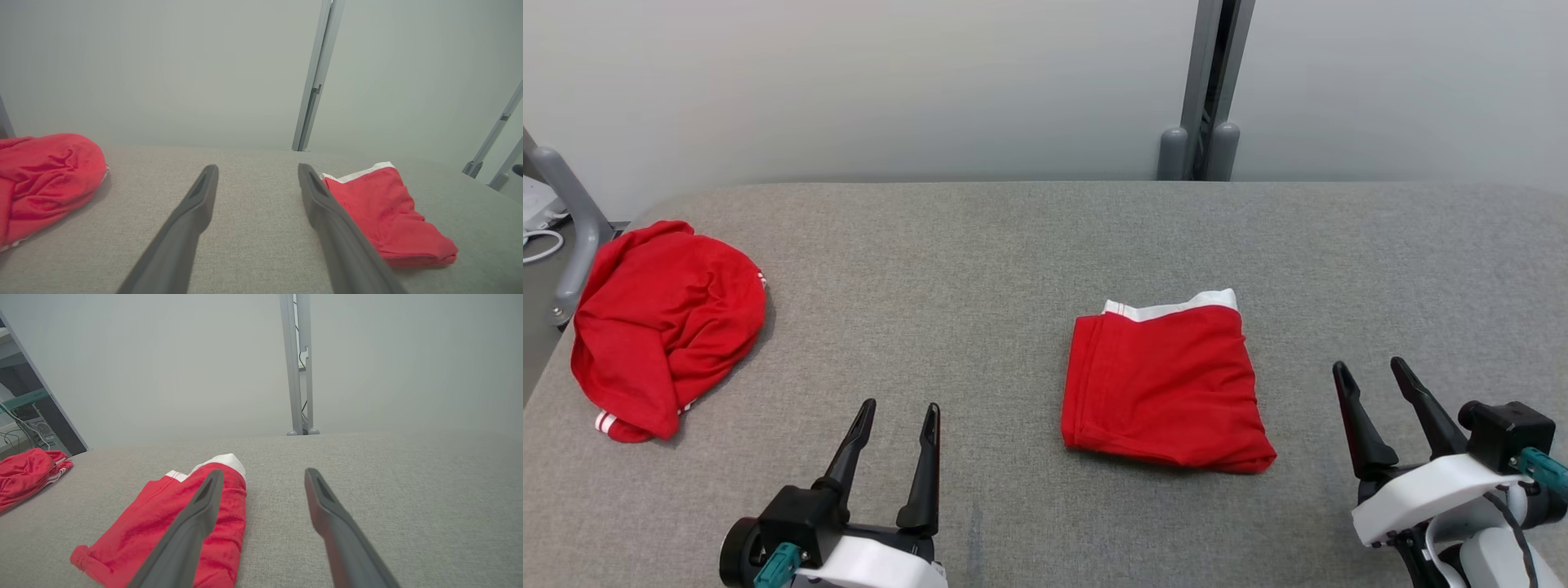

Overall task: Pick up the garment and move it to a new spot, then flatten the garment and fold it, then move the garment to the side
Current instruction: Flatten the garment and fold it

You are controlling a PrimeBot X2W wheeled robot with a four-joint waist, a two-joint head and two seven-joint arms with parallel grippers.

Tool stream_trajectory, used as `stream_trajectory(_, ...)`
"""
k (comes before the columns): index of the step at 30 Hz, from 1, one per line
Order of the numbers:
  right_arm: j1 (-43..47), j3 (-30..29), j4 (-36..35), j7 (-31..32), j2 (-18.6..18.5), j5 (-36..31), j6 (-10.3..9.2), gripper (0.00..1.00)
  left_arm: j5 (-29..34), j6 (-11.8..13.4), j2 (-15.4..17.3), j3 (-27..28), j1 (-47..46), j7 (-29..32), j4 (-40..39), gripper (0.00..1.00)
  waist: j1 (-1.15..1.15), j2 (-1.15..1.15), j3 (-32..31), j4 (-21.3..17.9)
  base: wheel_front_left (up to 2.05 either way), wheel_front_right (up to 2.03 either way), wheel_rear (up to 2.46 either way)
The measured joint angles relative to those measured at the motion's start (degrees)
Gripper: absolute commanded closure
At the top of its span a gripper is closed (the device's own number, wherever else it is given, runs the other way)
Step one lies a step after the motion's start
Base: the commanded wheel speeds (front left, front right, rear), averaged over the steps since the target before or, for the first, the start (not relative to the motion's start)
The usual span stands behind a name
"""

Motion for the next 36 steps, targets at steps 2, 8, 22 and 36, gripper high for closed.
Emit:
stream_trajectory(2, 0.01, -0.59, -0.16, -0.03, 0.31, -0.74, 0.00, 0.00, 0.08, 0.00, -0.01, -0.01, -0.02, 0.00, -0.02, 0.00, 0.00, 0.00, 0.10, -0.04, 0.00, 0.00, 0.00)
stream_trajectory(8, -0.05, -1.19, -0.45, -0.09, 1.01, -1.79, 0.00, 0.00, 0.24, -0.03, -0.01, -0.59, -0.47, 0.00, -0.01, 0.00, 0.00, 0.00, 0.59, 0.70, 0.00, 0.00, 0.00)
stream_trajectory(22, -8.13, 6.98, 3.74, 0.03, -2.13, -1.57, 0.00, 1.00, -0.03, 0.01, 0.00, -3.05, -2.85, 0.00, 0.05, 0.00, 0.00, 0.00, 5.28, 6.47, 0.00, 0.00, 0.00)
stream_trajectory(36, -19.80, 12.98, 25.84, 0.69, -5.99, 2.68, 0.01, 1.00, -1.80, 1.47, 0.00, -6.39, -5.45, 0.00, -0.40, 0.00, 0.00, 0.00, 10.88, 15.28, 0.00, 0.00, 0.00)
